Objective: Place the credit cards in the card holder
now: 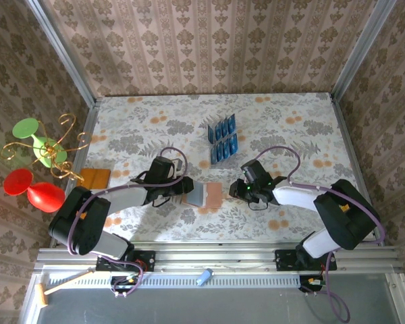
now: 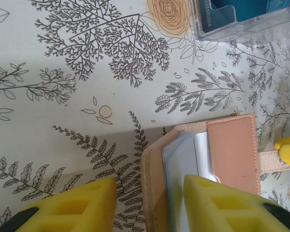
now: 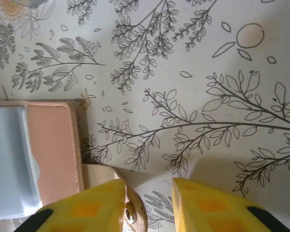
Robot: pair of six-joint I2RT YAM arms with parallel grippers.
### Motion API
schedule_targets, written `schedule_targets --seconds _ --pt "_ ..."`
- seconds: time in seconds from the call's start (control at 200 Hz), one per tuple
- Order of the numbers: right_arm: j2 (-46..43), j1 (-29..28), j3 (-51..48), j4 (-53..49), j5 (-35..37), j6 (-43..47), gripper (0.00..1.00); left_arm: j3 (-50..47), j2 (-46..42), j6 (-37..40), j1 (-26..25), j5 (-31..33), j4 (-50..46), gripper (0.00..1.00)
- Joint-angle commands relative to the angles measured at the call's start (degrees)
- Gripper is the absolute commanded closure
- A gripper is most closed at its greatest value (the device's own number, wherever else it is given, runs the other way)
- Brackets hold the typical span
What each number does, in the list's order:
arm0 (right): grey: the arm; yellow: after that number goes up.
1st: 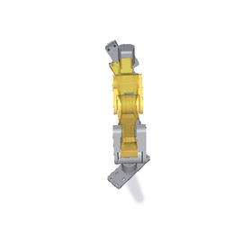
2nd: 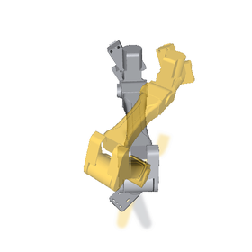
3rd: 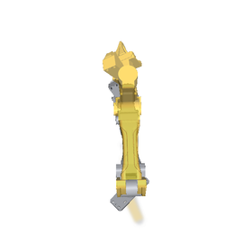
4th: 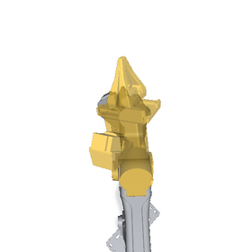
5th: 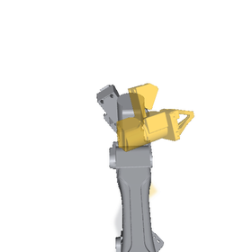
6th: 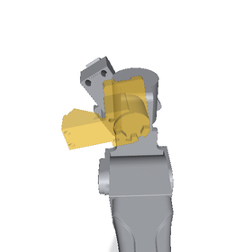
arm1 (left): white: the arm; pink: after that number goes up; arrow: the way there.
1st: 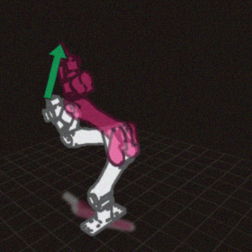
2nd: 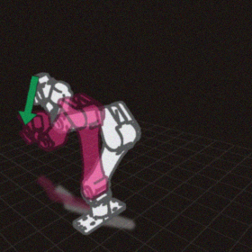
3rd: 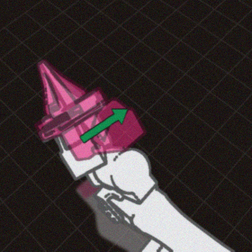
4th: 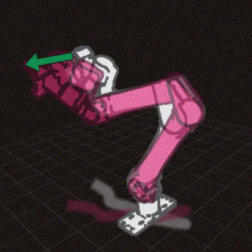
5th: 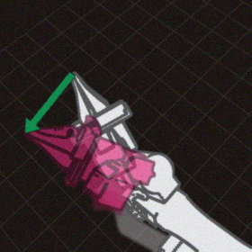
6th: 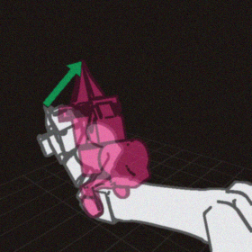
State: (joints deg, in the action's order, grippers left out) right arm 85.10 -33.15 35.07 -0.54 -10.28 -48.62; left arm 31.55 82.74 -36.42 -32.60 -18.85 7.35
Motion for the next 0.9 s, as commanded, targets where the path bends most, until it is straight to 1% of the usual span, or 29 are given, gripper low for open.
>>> schedule_targets --seconds 0.0,0.025,0.155,0.215,0.29,0.39,0.615,0.74,0.895 --pt "-4.91 0.11 0.79 -2.56 1.96 -0.39 0.62 -0.53 -2.09 -1.01 -0.22 -1.01 1.03 0.58" --pt "-7.54 0.03 0.55 -3.08 2.22 -0.55 0.61 -0.53 -2.21 -1.1 -0.27 -1.01 1.08 0.59" --pt "-13.64 -0.71 0.74 -6.16 3.67 -1.03 0.58 -0.44 -2.83 -1.54 -0.49 -0.87 1.08 0.6" --pt "-14.84 -1.43 1.3 -6.64 3.67 -0.95 0.58 -0.35 -2.85 -1.61 -0.62 -0.84 1.29 0.6" --pt "-14.22 -3.0 3.27 -7.59 3.6 -0.58 0.6 -0.17 -2.93 -1.72 -0.71 -0.92 1.26 0.6" --pt "-10.52 -6.21 6.08 -7.08 3.86 -0.47 0.63 -0.1 -3.02 -1.56 -0.77 -0.75 1.21 0.6" --pt "3.4 -12.36 10.22 -1.93 4.48 -1.91 0.77 -0.17 -3.8 -1.22 -0.8 -0.31 0.42 0.6" --pt "9.6 -12.98 10.21 0.49 4.86 -2.95 0.82 0.24 -4.69 -0.8 -0.67 -0.08 -0.64 0.6" --pt "12.94 -12.91 8.25 2.61 5.71 -3.97 0.84 0.97 -5.4 0.19 -0.03 -0.13 -2.1 0.6"
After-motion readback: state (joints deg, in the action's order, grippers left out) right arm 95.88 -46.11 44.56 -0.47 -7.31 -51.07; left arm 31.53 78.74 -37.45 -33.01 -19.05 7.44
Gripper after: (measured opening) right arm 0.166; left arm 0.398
